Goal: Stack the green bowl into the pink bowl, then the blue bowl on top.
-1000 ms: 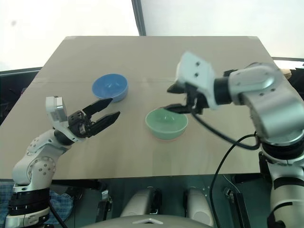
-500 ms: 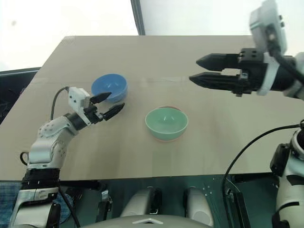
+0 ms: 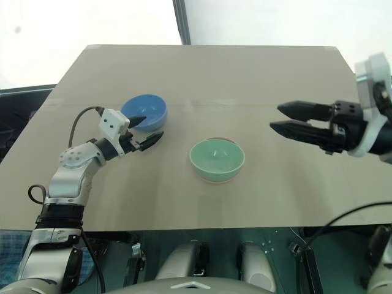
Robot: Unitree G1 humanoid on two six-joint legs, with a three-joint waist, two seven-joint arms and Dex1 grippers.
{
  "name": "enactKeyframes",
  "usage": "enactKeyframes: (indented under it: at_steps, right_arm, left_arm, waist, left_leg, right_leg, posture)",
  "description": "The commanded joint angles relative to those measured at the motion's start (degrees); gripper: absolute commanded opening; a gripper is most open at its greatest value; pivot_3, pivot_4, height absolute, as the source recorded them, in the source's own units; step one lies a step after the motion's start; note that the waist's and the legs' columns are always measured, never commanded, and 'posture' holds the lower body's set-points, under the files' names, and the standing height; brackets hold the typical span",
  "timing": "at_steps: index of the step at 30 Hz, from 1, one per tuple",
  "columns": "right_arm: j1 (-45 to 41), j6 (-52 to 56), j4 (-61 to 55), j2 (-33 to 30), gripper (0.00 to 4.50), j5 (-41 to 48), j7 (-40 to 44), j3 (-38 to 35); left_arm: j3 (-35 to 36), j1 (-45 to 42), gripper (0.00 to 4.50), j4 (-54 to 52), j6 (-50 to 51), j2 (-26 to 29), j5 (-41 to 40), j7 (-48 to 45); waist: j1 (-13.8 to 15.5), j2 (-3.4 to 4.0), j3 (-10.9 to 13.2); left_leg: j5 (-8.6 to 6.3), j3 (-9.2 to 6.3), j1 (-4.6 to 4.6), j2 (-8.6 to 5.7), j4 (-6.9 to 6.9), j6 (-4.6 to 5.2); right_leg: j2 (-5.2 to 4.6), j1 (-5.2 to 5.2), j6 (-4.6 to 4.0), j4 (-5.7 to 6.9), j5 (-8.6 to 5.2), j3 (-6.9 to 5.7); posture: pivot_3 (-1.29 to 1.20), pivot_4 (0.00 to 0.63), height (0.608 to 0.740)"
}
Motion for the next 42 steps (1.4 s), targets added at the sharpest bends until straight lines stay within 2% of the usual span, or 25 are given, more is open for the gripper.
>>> enactKeyframes:
  at_steps: [1, 6, 18, 19, 20, 22, 23, 24, 25, 28, 29, 40, 42]
  right_arm:
    - [7.74, -6.35, -0.64, -3.92, 2.47, -0.98, 3.21, -3.55]
    - [15.07, -13.31, 0.27, -7.79, 2.47, -3.43, 5.53, -3.38]
    - [14.55, -16.03, 0.95, -9.76, 2.47, 2.47, 2.3, -2.77]
    - [14.68, -16.18, 0.96, -9.91, 2.71, 2.76, 2.08, -2.71]
    - [14.79, -16.35, 0.98, -10.06, 2.71, 3.0, 1.88, -2.63]
    - [15.11, -16.8, 1.14, -10.38, 2.71, 3.38, 1.62, -2.59]
    - [15.25, -16.97, 1.2, -10.52, 2.71, 3.55, 1.55, -2.64]
    - [15.36, -17.1, 1.24, -10.62, 2.71, 3.68, 1.46, -2.67]
    - [15.46, -17.23, 1.27, -10.7, 2.71, 3.79, 1.37, -2.68]
    - [15.65, -17.61, 1.33, -10.84, 2.71, 4.01, 1.21, -2.61]
    - [15.66, -17.72, 1.39, -10.9, 2.71, 4.06, 1.18, -2.57]
    - [16.36, -19.35, 2.11, -11.45, 2.71, 4.44, 0.88, -2.37]
    - [16.63, -19.5, 2.12, -11.47, 2.71, 4.39, 0.86, -2.34]
  left_arm:
    - [-0.07, -0.76, 4.1, -0.01, -1.55, 0.52, 0.79, -0.33]
    - [-0.68, -1.68, 4.1, 1.31, -1.87, 0.29, 1.28, -0.63]
    - [-1.6, -2.85, 4.1, 3.54, -1.81, 0.54, 1.45, -1.98]
    - [-1.55, -2.87, 3.58, 3.66, -1.81, 0.47, 1.42, -2.03]
    - [-1.51, -2.89, 3.29, 3.77, -1.84, 0.43, 1.41, -2.1]
    - [-1.41, -2.93, 2.45, 3.95, -1.95, 0.39, 1.48, -2.04]
    - [-1.38, -2.94, 2.45, 4.06, -2.02, 0.4, 1.57, -1.96]
    - [-1.35, -2.95, 1.73, 4.17, -2.1, 0.41, 1.66, -1.88]
    - [-1.33, -2.97, 1.44, 4.27, -2.17, 0.4, 1.72, -1.8]
    - [-1.36, -3.11, 0.18, 4.6, -2.38, 0.4, 1.95, -1.7]
    - [-1.35, -3.2, 0.05, 4.73, -2.48, 0.39, 2.09, -1.66]
    - [-1.32, -4.09, 0.05, 5.86, -4.01, 0.3, 3.35, -1.38]
    - [0.07, -4.31, 0.05, 4.75, -3.51, -0.42, 0.94, -1.88]
  waist:
    - [0.17, 0.0, 0.0]
    - [0.31, -0.03, -0.01]
    - [0.28, -0.05, 0.0]
    - [0.3, -0.05, 0.0]
    - [0.31, -0.05, 0.0]
    - [0.3, -0.05, 0.0]
    - [0.3, -0.06, 0.0]
    - [0.31, -0.06, 0.0]
    - [0.31, -0.06, 0.0]
    - [0.3, -0.06, 0.0]
    - [0.31, -0.06, 0.0]
    - [0.31, -0.06, 0.0]
    - [0.3, -0.06, 0.0]
  left_leg:
    - [0.0, 0.0, 0.01, 0.0, 0.0, 0.01]
    - [-0.08, 0.0, 0.04, 0.01, 0.03, 0.14]
    - [-0.09, 0.0, 0.02, 0.03, 0.33, 0.17]
    - [-0.09, 0.0, 0.02, 0.03, 0.33, 0.17]
    - [-0.09, 0.0, 0.01, 0.03, 0.33, 0.17]
    - [-0.1, -0.01, 0.01, 0.03, 0.34, 0.17]
    - [-0.09, 0.0, 0.01, 0.03, 0.33, 0.17]
    - [-0.1, -0.01, 0.01, 0.03, 0.34, 0.18]
    - [-0.1, 0.0, 0.01, 0.03, 0.34, 0.18]
    - [-0.1, 0.0, 0.01, 0.03, 0.34, 0.17]
    - [-0.1, 0.0, 0.01, 0.03, 0.35, 0.17]
    - [-0.1, 0.0, 0.01, 0.03, 0.38, 0.18]
    - [-0.1, -0.01, 0.01, 0.03, 0.39, 0.17]
  right_leg:
    - [0.0, 0.0, 0.0, 0.01, 0.0, 0.0]
    - [0.0, 0.03, 0.0, 0.02, 0.0, -0.01]
    - [0.02, 0.05, 0.01, 0.2, 0.0, -0.01]
    - [0.02, 0.05, 0.01, 0.2, 0.0, -0.01]
    - [0.02, 0.05, 0.01, 0.2, 0.0, -0.01]
    - [0.02, 0.06, 0.01, 0.2, 0.0, -0.01]
    - [0.02, 0.05, 0.01, 0.2, 0.0, -0.01]
    - [0.02, 0.05, 0.01, 0.2, 0.0, -0.01]
    - [0.02, 0.06, 0.01, 0.2, 0.0, -0.01]
    - [0.02, 0.06, 0.01, 0.2, 0.0, -0.01]
    - [0.02, 0.06, 0.01, 0.2, 0.0, -0.01]
    - [0.02, 0.06, 0.01, 0.24, 0.0, -0.02]
    - [0.02, 0.06, 0.01, 0.24, 0.0, -0.02]
  posture:
    - [0.0, 0.15, 0.74]
    - [0.0, 0.15, 0.74]
    - [0.0, 0.15, 0.74]
    - [0.0, 0.15, 0.74]
    - [0.0, 0.15, 0.74]
    - [0.0, 0.15, 0.74]
    - [0.0, 0.15, 0.74]
    - [0.0, 0.15, 0.74]
    - [0.0, 0.15, 0.74]
    - [0.0, 0.15, 0.74]
    - [0.0, 0.15, 0.74]
    - [0.0, 0.15, 0.74]
    - [0.0, 0.15, 0.74]
